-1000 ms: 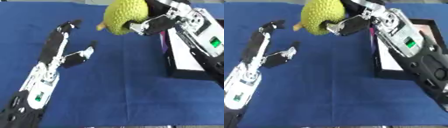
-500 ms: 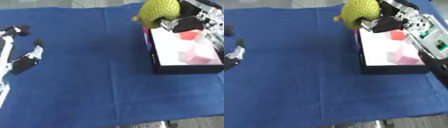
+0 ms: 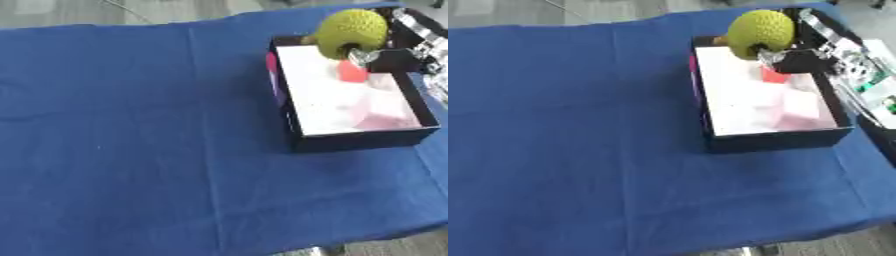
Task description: Pick up the objects with one hand, pass them to the other hand, and then place them into the box on the other side of the table.
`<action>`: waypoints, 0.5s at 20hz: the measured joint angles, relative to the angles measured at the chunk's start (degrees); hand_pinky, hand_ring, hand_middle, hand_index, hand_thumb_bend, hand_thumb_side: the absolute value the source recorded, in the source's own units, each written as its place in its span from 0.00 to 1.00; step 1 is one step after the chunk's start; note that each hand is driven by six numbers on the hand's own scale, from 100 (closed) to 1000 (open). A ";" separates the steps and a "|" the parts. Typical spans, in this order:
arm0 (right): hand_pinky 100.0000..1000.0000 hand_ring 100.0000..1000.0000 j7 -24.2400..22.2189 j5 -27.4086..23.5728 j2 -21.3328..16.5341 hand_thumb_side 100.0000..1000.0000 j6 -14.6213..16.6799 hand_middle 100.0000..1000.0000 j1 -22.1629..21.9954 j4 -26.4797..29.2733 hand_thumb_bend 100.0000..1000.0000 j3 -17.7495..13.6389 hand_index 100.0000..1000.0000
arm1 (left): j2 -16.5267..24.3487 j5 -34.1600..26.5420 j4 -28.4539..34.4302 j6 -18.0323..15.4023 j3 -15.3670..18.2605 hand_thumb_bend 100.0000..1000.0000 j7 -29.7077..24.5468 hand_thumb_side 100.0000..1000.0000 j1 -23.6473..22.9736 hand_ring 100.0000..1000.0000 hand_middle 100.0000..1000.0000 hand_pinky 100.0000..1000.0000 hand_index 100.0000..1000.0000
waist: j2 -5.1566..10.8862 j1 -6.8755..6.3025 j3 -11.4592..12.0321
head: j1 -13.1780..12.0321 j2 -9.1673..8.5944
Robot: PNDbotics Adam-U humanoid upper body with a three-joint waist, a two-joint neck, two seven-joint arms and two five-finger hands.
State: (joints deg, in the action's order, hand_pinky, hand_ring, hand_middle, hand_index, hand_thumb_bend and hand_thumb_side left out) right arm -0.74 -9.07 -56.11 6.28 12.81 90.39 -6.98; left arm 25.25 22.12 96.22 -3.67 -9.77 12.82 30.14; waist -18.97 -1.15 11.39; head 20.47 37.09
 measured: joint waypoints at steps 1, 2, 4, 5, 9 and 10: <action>0.96 1.00 -0.44 0.87 0.00 0.00 0.98 0.87 -0.18 -0.79 0.00 0.00 0.93 | 0.00 -0.32 0.18 -0.03 0.26 0.00 0.37 0.64 -0.20 0.71 0.63 0.87 0.86 | -0.09 -0.01 0.06 | 0.05 -0.02; 0.97 1.00 -1.08 1.81 0.00 0.00 2.10 0.90 -0.23 -1.48 0.01 0.01 0.96 | 0.01 -0.58 0.41 -0.02 0.51 0.00 0.72 0.64 -0.40 0.71 0.63 0.87 0.86 | -0.20 -0.04 0.11 | 0.08 -0.03; 1.00 1.00 -2.77 4.10 -0.01 0.00 4.52 1.00 -0.26 -2.66 0.07 0.03 1.00 | 0.01 -0.90 0.65 0.05 0.87 0.00 1.27 0.64 -0.48 0.71 0.63 0.88 0.87 | -0.23 -0.17 0.34 | 0.10 -0.03; 1.00 1.00 -3.87 5.58 -0.01 0.00 5.90 1.00 -0.26 -3.22 0.08 0.03 1.00 | 0.01 -1.00 0.77 0.12 0.98 0.00 1.46 0.64 -0.52 0.71 0.63 0.88 0.87 | -0.24 -0.20 0.40 | 0.10 -0.03; 1.00 1.00 -6.40 11.58 -0.02 0.21 10.10 1.00 -0.27 -5.70 0.02 -0.30 1.00 | 0.01 -1.07 0.82 0.37 1.43 0.00 2.18 0.63 -1.01 0.71 0.63 0.88 0.87 | -0.25 -0.17 0.41 | -0.06 -0.01; 1.00 1.00 -6.53 12.99 -0.03 0.25 10.66 1.00 -0.12 -6.39 0.01 -0.41 1.00 | 0.01 -1.09 0.83 0.45 1.57 0.00 2.38 0.63 -1.04 0.71 0.63 0.88 0.87 | -0.25 -0.16 0.44 | -0.18 0.00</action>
State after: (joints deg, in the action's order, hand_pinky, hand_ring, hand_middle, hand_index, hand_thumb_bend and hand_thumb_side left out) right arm -7.28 3.91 -56.14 16.94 12.69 84.00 -7.39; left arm 25.26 21.04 97.04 -3.22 -8.19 15.21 29.09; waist -19.22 -1.31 11.82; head 20.29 37.09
